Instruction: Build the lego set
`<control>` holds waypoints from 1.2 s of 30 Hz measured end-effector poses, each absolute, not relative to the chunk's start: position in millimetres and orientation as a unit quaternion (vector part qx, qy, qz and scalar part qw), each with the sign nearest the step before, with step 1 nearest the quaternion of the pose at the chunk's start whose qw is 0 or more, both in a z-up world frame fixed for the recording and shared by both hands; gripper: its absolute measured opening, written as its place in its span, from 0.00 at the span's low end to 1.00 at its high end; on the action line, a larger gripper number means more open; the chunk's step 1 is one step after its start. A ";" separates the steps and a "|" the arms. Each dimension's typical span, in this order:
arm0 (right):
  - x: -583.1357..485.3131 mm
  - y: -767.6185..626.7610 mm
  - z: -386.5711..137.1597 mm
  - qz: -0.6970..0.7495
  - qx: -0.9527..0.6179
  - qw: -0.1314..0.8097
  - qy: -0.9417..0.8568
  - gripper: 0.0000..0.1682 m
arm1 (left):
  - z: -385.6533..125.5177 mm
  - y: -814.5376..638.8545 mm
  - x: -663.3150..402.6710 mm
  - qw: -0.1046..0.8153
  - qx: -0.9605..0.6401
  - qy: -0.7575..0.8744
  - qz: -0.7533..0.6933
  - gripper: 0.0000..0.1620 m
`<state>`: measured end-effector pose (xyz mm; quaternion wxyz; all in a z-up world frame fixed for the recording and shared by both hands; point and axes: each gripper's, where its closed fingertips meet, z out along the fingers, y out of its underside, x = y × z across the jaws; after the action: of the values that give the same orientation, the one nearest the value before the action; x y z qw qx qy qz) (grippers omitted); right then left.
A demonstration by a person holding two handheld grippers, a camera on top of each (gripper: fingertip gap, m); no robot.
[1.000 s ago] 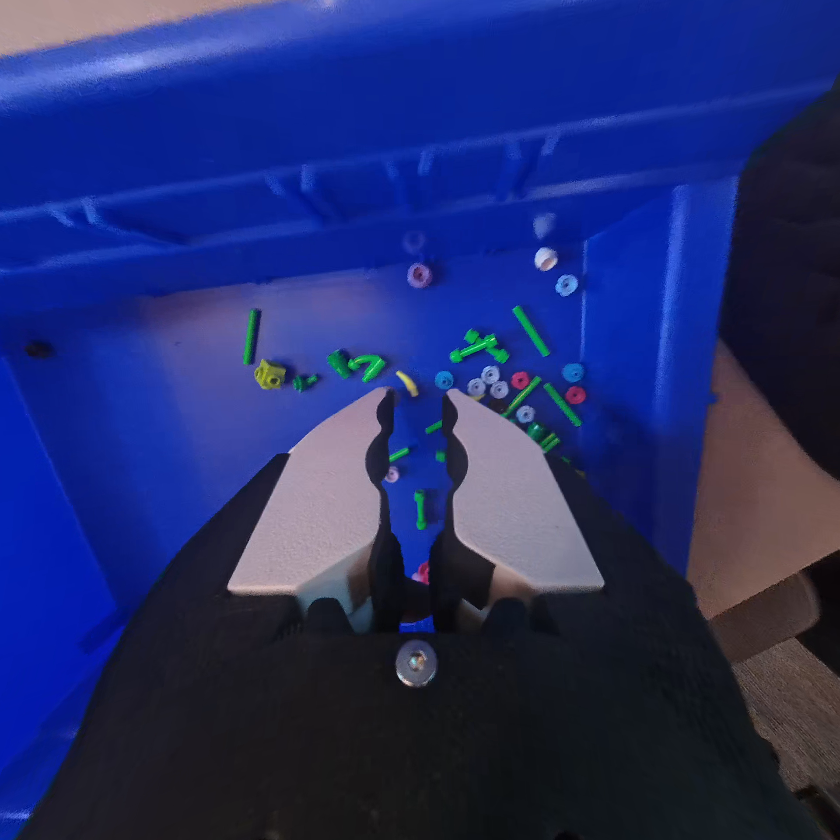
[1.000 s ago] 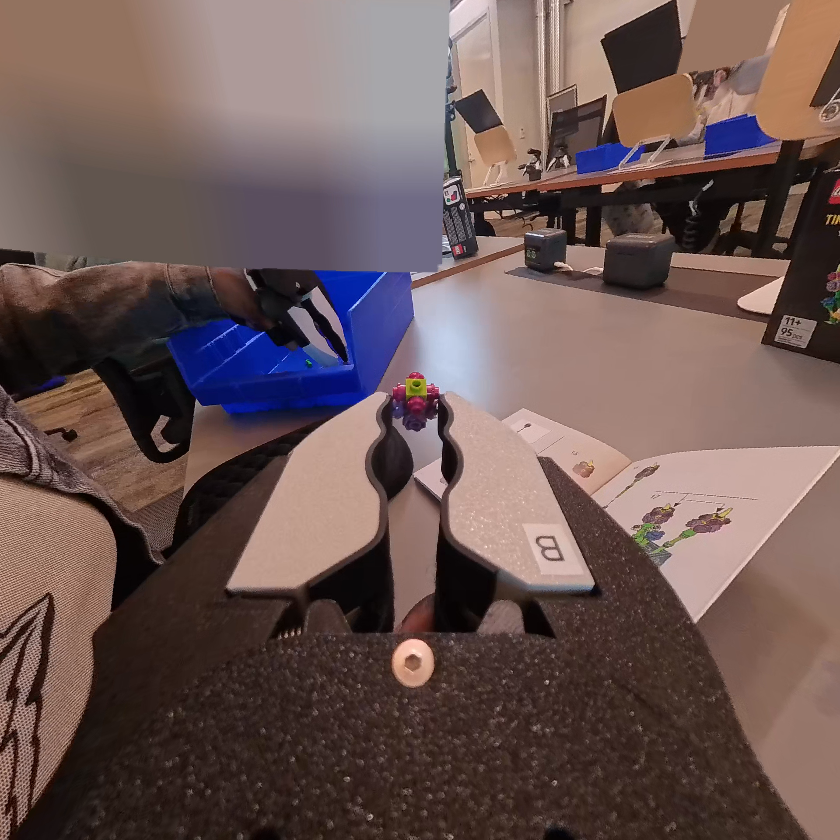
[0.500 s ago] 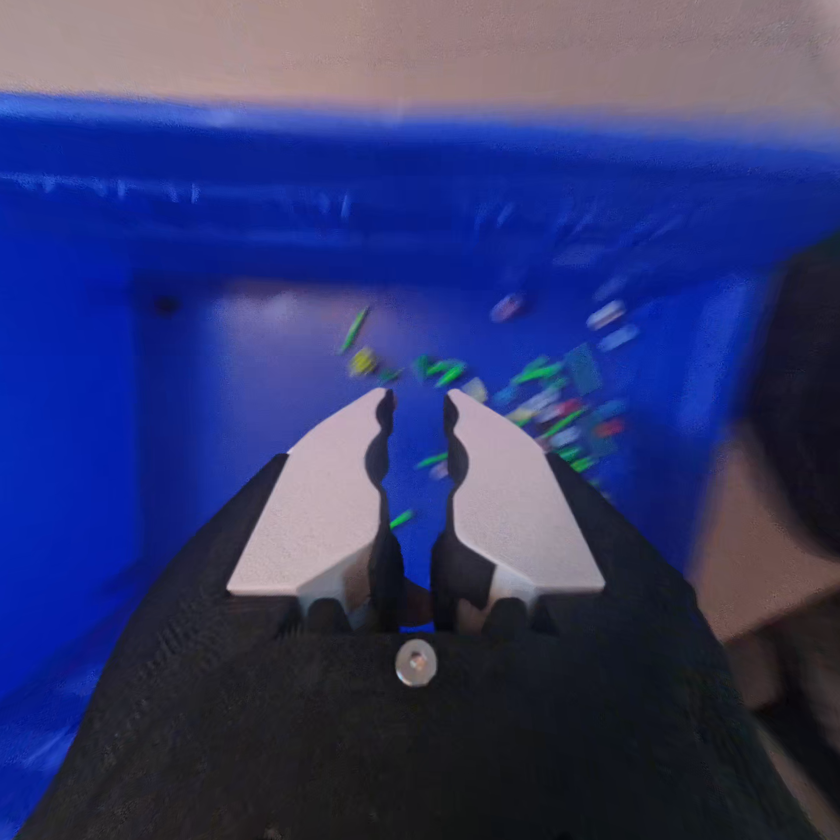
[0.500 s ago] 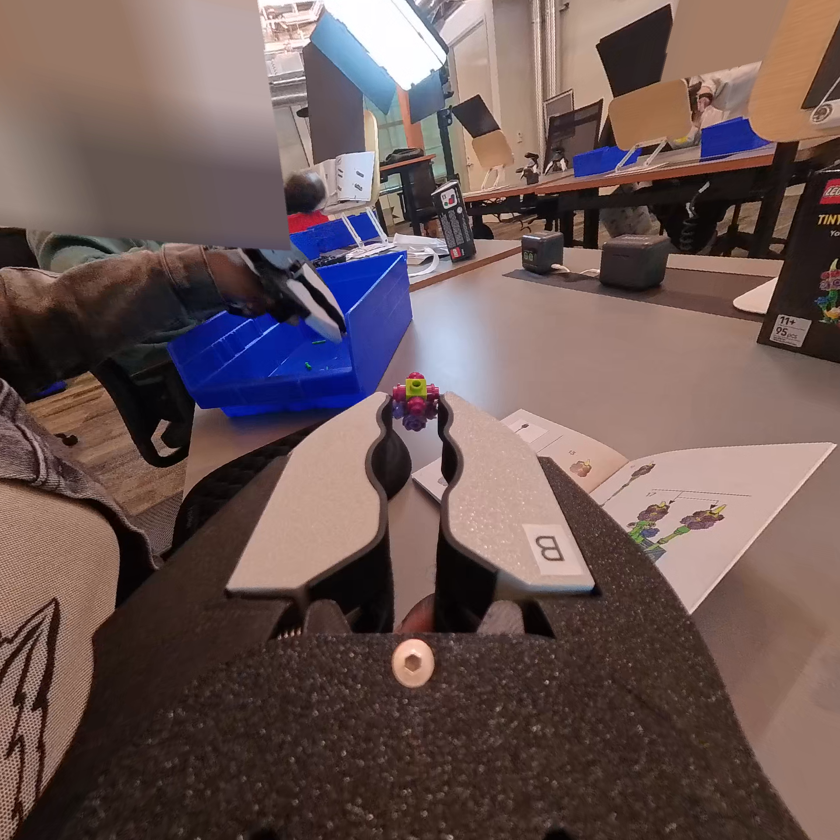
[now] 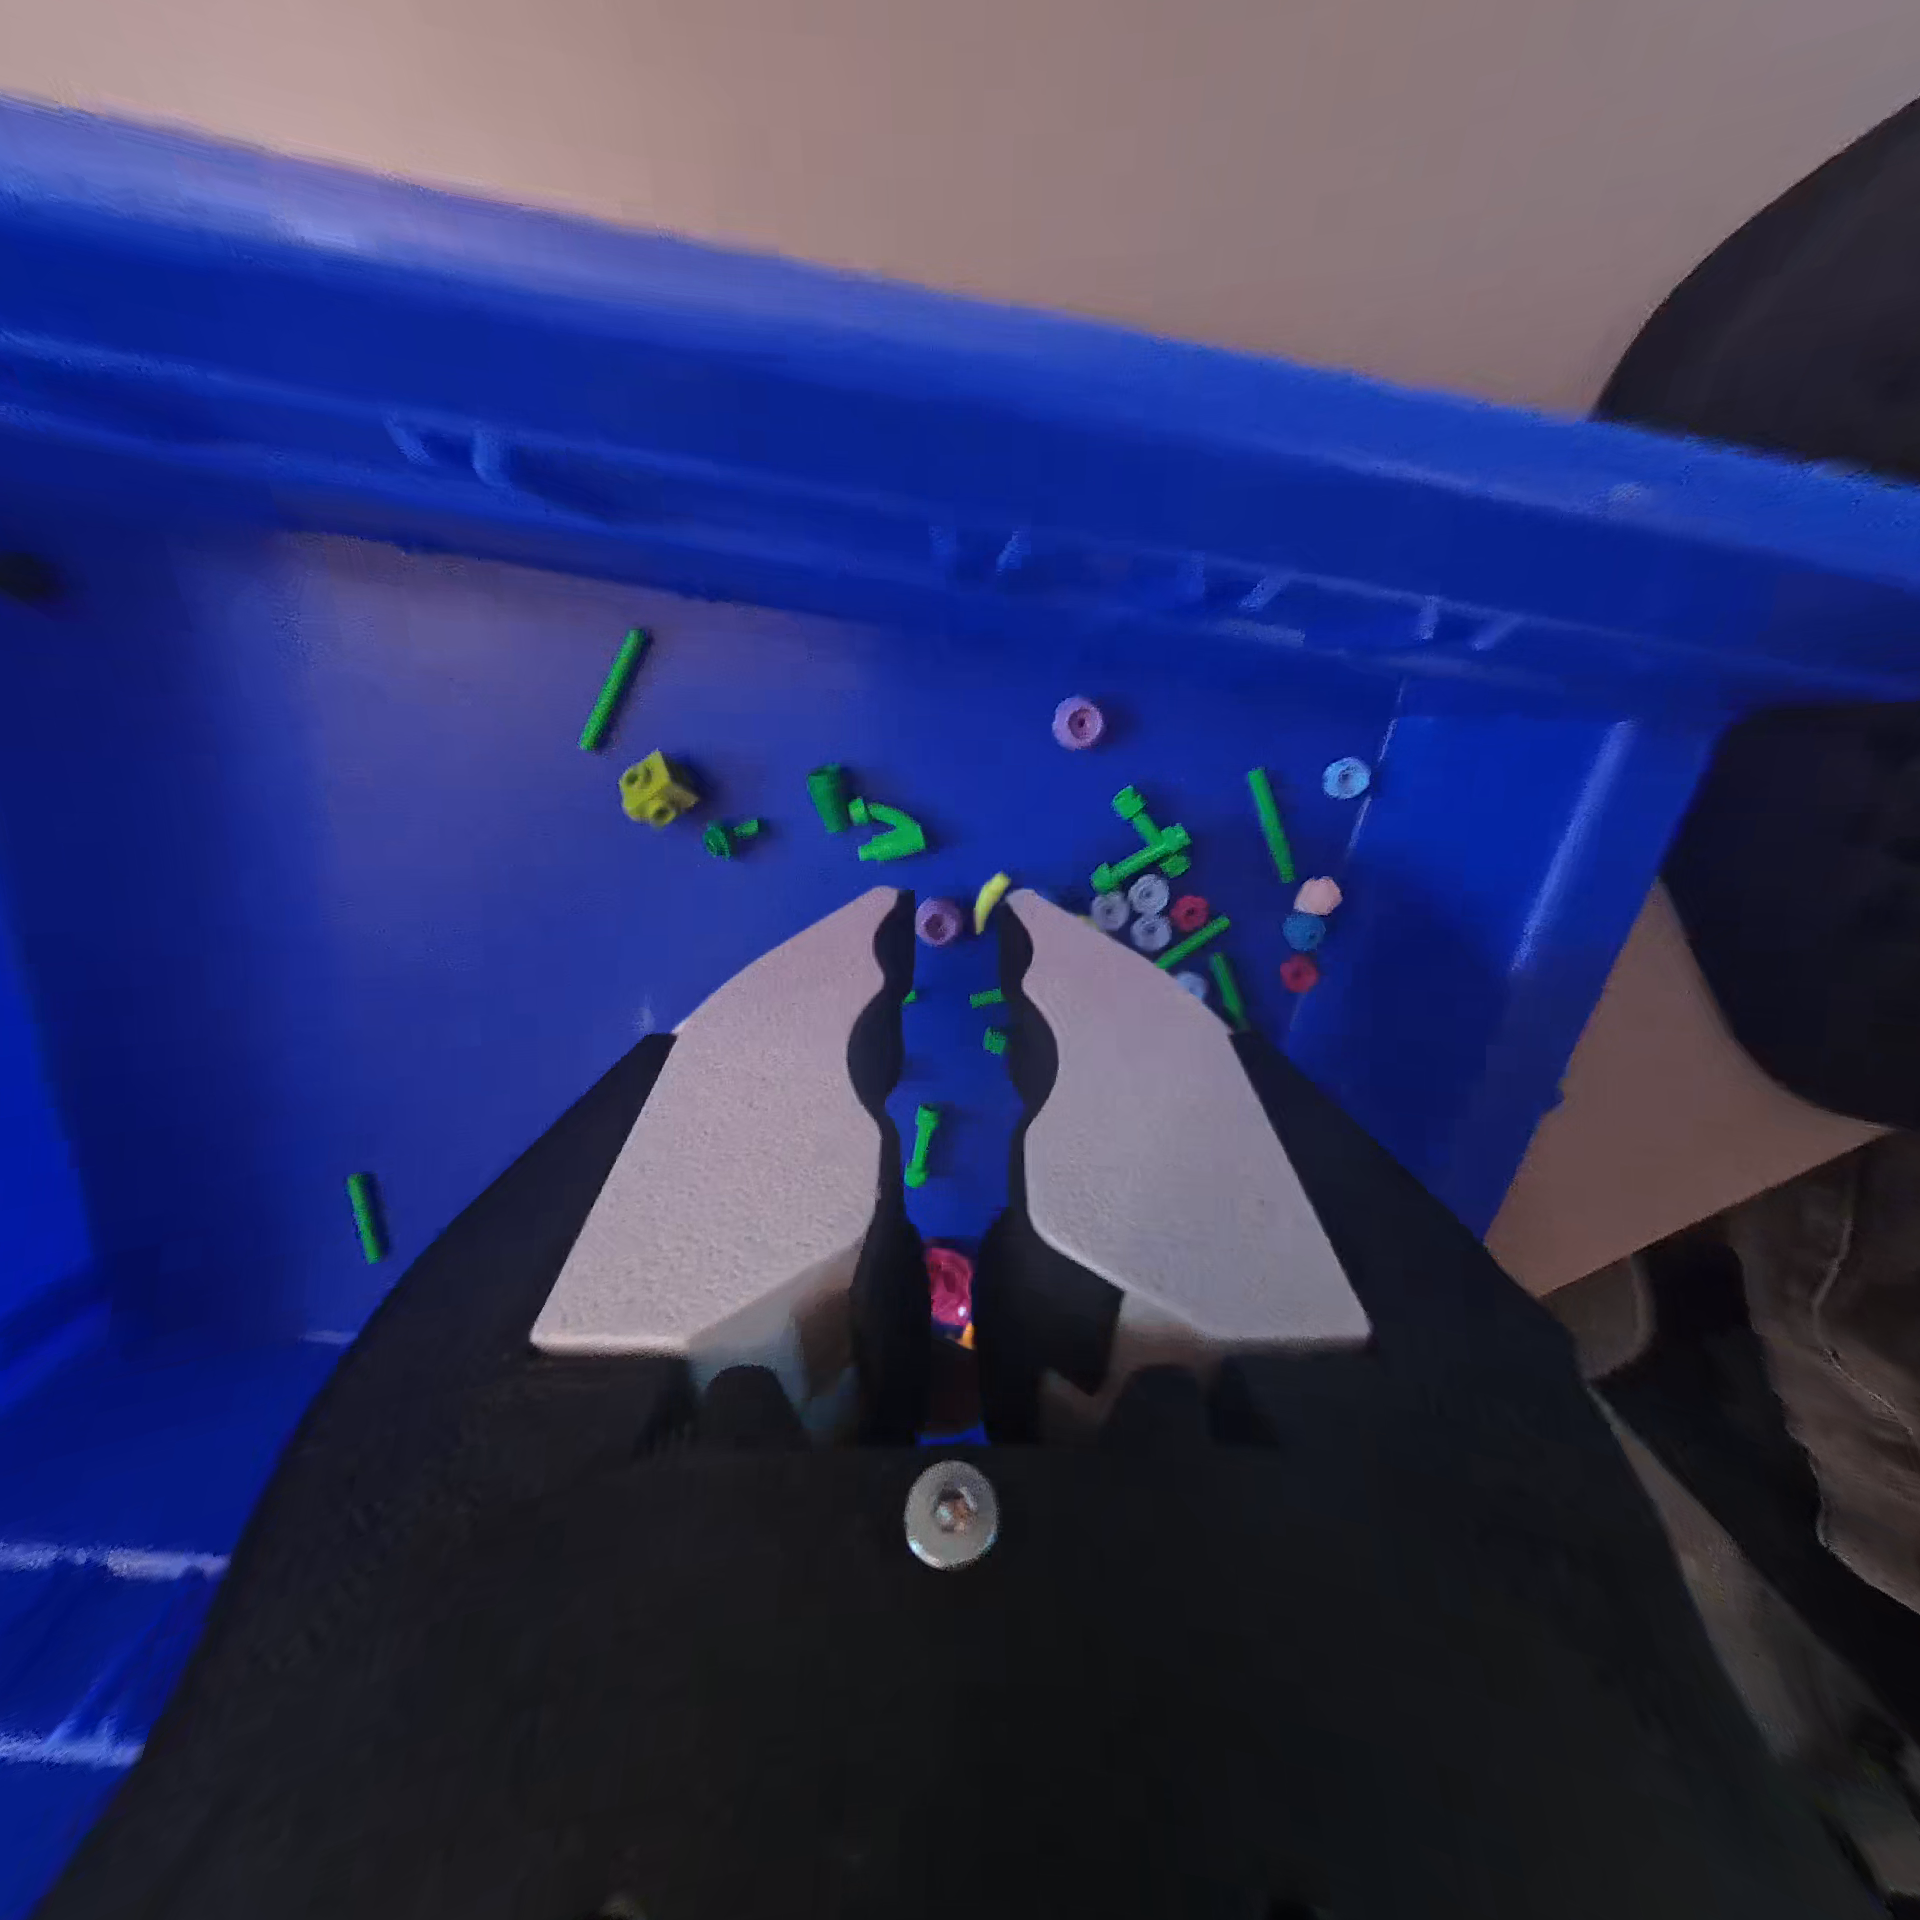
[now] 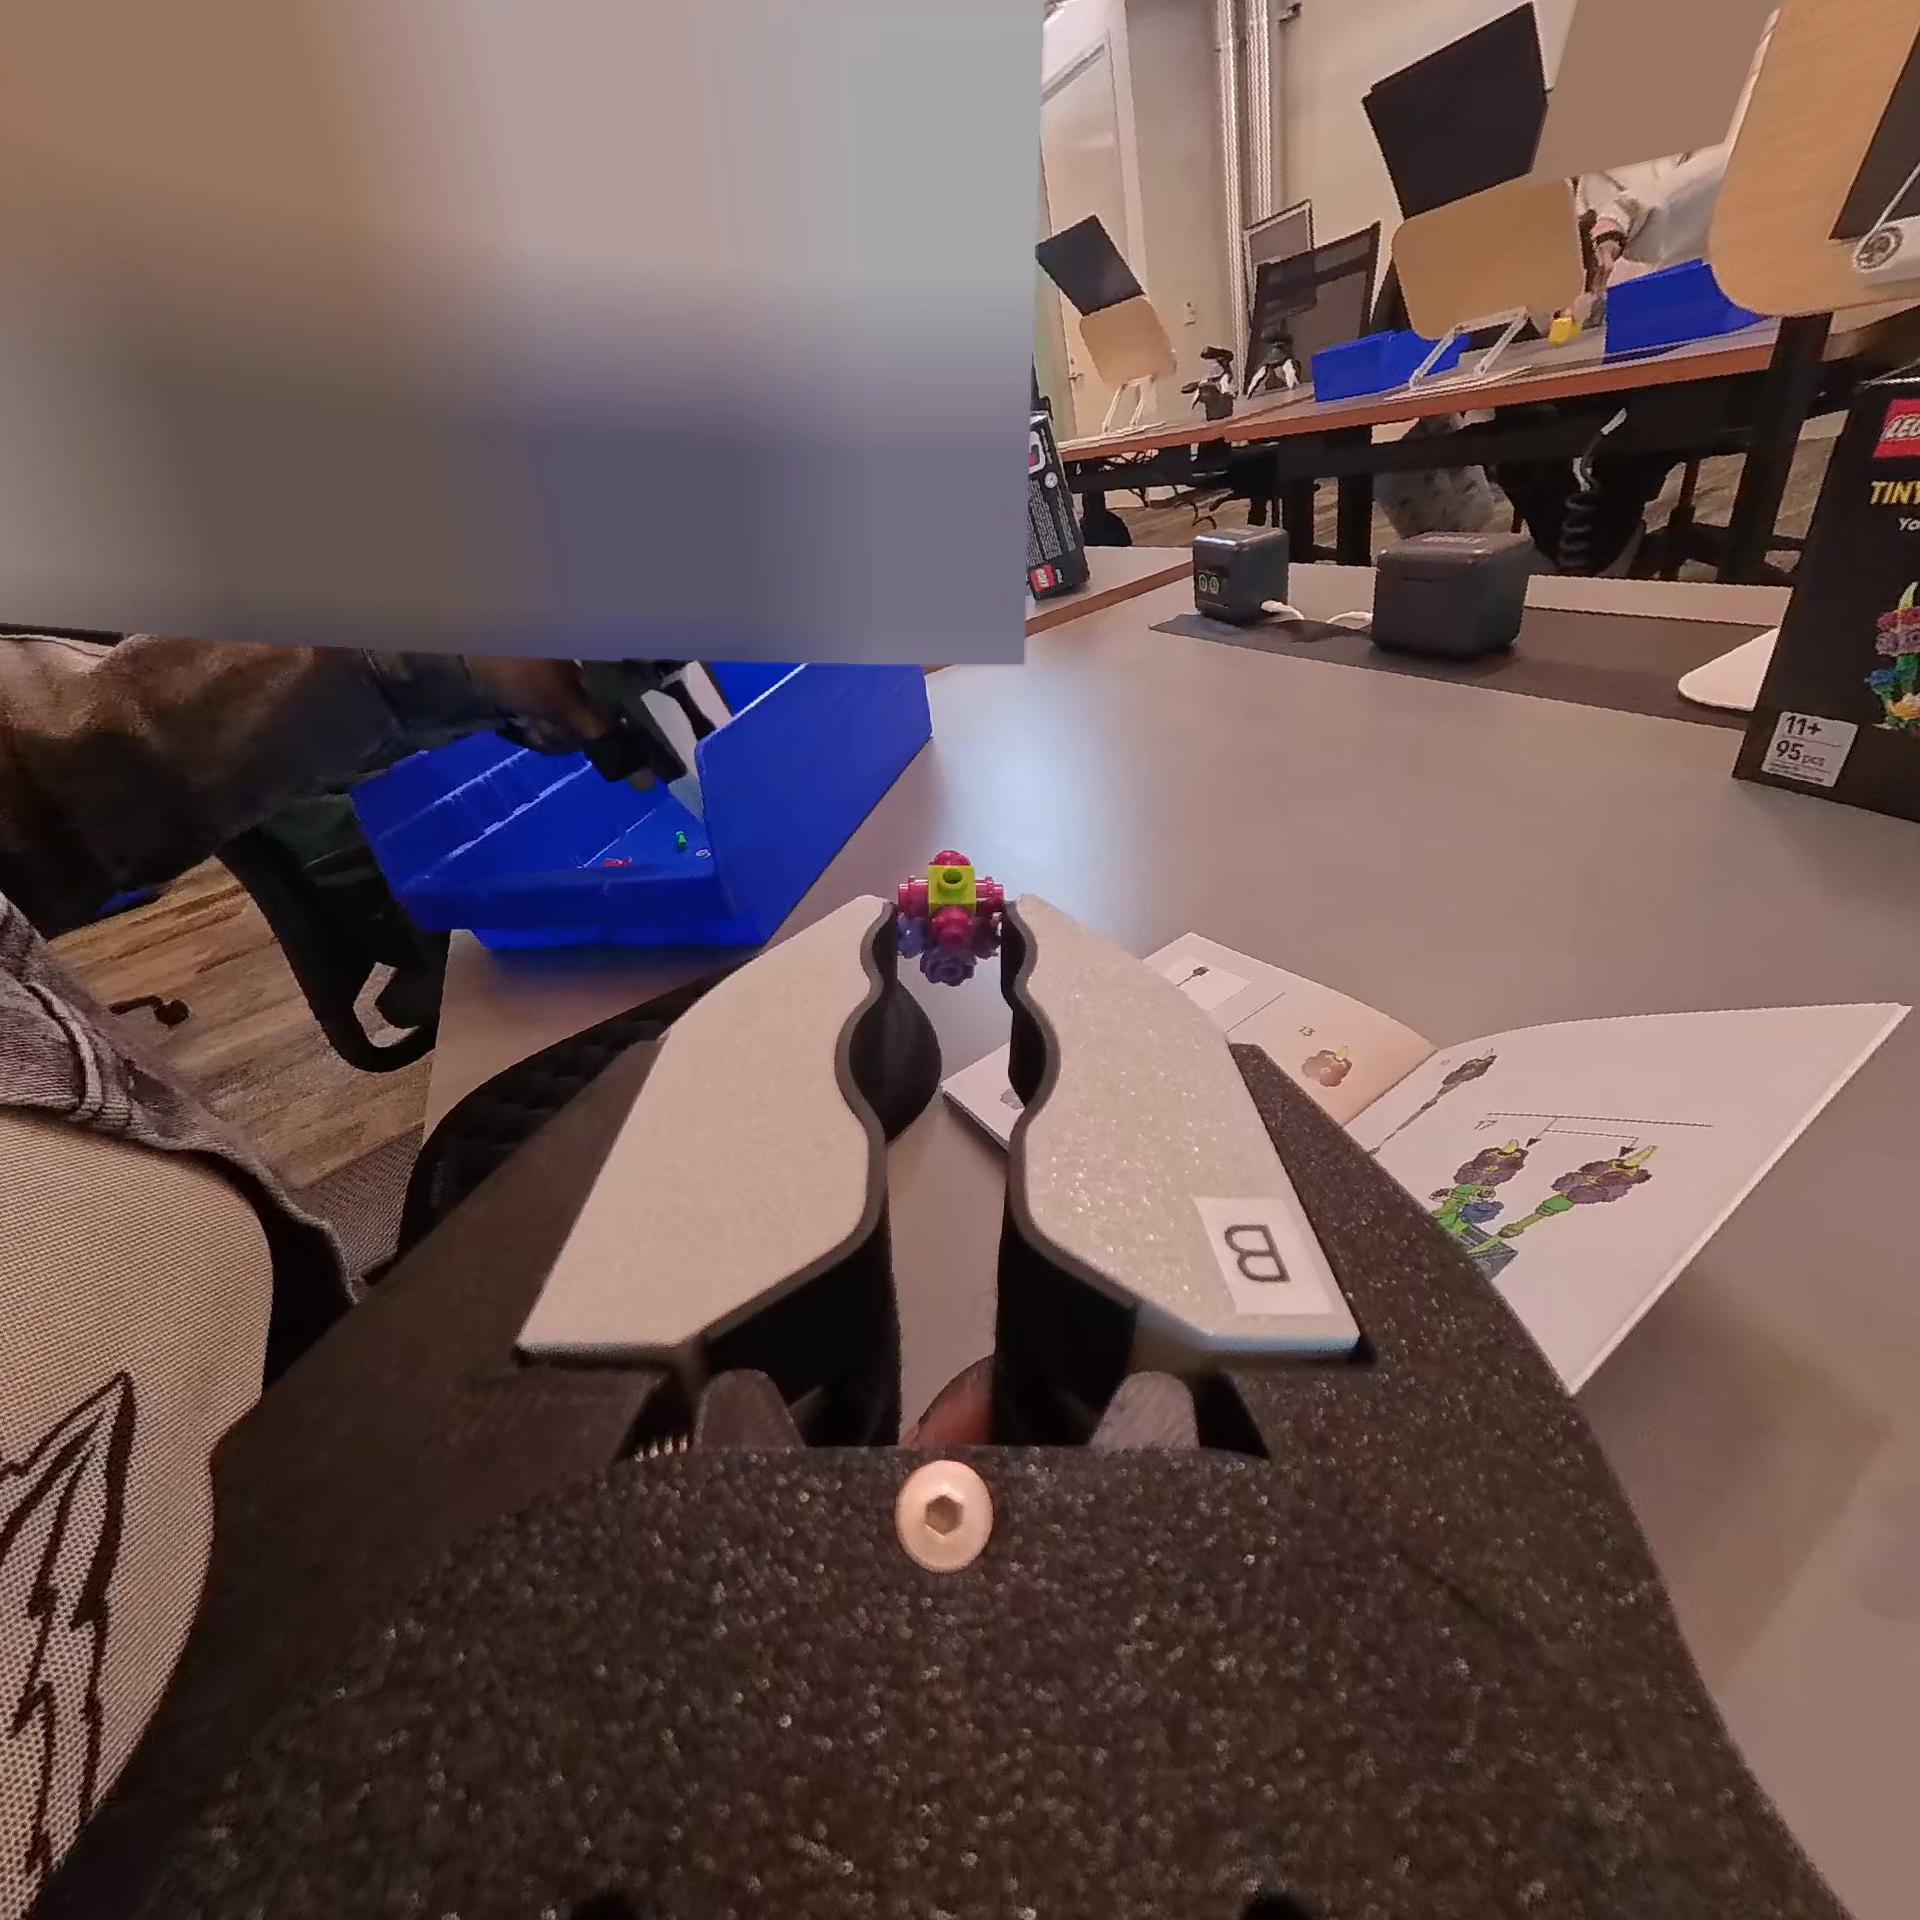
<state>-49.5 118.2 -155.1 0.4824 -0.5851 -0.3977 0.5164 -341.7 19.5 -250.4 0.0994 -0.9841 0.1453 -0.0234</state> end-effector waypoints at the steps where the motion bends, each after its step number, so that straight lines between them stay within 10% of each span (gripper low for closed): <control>1: -49.2 117.4 -154.8 0.516 -0.584 0.484 -0.398 0.11 | -252.8 15.9 -345.6 0.087 -0.984 0.156 -0.002 0.08; 36: -47.7 117.4 -153.8 0.512 -0.584 0.489 -0.397 0.11 | -266.9 16.8 -323.7 0.100 -0.947 0.298 -0.068 0.01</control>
<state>-47.7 117.4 -153.8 0.4895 -0.5839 -0.3970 0.5117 -323.7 16.8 -266.9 0.0999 -0.9469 0.2980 -0.0683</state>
